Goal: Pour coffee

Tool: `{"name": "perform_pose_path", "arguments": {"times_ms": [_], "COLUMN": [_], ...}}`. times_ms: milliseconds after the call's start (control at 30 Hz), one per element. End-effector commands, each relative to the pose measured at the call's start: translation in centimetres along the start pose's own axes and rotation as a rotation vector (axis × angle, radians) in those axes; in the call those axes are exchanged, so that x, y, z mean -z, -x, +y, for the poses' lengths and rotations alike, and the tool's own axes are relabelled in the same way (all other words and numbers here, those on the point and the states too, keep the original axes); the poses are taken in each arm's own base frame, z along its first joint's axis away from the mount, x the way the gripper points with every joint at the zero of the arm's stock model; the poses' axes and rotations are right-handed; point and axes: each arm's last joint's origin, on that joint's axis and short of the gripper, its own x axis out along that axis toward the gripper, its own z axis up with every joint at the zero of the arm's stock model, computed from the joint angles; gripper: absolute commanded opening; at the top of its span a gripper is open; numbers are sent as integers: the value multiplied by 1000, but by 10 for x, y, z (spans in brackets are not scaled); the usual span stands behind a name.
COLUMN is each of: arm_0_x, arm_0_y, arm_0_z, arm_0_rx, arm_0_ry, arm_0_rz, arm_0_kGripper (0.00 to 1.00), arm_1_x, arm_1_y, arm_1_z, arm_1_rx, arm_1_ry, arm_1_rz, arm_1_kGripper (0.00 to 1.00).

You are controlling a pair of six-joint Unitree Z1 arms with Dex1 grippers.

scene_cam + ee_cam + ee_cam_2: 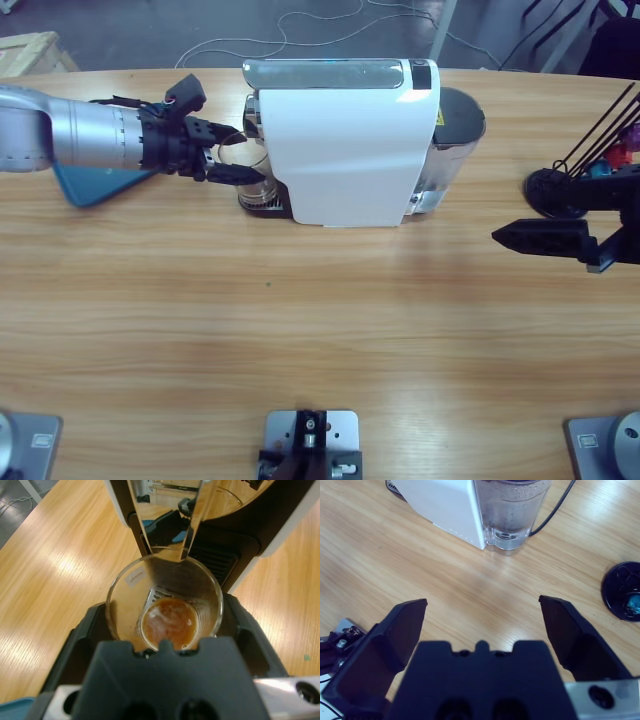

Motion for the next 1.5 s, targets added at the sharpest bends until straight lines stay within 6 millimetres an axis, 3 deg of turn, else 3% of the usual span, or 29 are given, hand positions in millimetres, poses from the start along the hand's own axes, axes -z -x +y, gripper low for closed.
{"name": "perform_pose_path", "arguments": {"times_ms": [33,167,267,433,600,833,967,1167,1500], "arm_0_x": [-5,-16,-12,0,18,63,82,100,110], "arm_0_y": [32,67,89,125,142,131,110,89,77], "arm_0_z": [-10,-14,-17,-10,5,49,70,83,88], "arm_0_rx": [-59,-112,-186,-364,-504,-694,-714,-696,-678], "arm_0_ry": [27,38,84,164,226,437,466,489,479], "arm_0_rz": [-19,-50,-32,-18,40,126,97,73,57], "arm_0_kGripper": [0,0,0,0,0,0,0,0,0], "arm_1_x": [-1,-5,4,19,17,19,19,13,5], "arm_1_y": [1,34,53,67,64,56,49,35,24], "arm_1_z": [1,0,-3,-6,-6,-6,-6,-4,-2], "arm_1_rx": [-2,6,16,27,34,40,44,47,37], "arm_1_ry": [5,4,5,4,5,6,7,9,17], "arm_1_rz": [-2,-53,-63,-65,-52,-14,16,53,67], "arm_1_kGripper": [1000,1000,1000,1000,1000,1000,1000,1000,1000]}}
